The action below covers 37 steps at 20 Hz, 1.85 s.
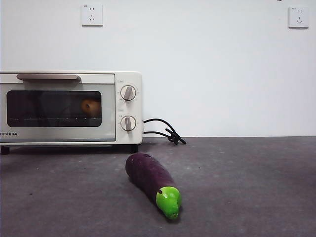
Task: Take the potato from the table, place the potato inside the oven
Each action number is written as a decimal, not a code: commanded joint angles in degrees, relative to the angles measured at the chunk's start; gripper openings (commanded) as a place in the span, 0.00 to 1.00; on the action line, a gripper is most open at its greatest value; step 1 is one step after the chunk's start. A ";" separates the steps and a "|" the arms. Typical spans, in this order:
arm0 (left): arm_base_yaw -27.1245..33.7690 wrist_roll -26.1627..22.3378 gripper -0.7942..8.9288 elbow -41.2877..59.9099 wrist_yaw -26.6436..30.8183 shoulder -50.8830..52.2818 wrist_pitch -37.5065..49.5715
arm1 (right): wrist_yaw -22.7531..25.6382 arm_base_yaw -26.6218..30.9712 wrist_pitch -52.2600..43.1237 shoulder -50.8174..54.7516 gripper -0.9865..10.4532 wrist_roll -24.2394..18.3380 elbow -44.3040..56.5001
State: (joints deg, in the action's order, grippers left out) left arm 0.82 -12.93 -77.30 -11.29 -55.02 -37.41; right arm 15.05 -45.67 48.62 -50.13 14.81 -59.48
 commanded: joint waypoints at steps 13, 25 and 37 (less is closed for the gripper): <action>-2.12 0.20 0.08 52.33 8.24 18.51 53.92 | 0.20 -0.04 -0.13 0.04 0.11 0.63 0.50; 0.11 21.59 0.08 76.87 27.98 43.12 45.55 | 0.17 -0.04 -0.13 0.04 0.11 0.63 0.50; 0.28 17.77 0.08 76.85 17.73 54.80 28.02 | 0.37 -0.02 -0.13 0.04 0.11 0.63 0.50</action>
State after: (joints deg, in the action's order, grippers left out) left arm 0.86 7.38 -1.04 6.66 -0.34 -9.74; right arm 15.18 -45.67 48.64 -50.13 14.81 -59.48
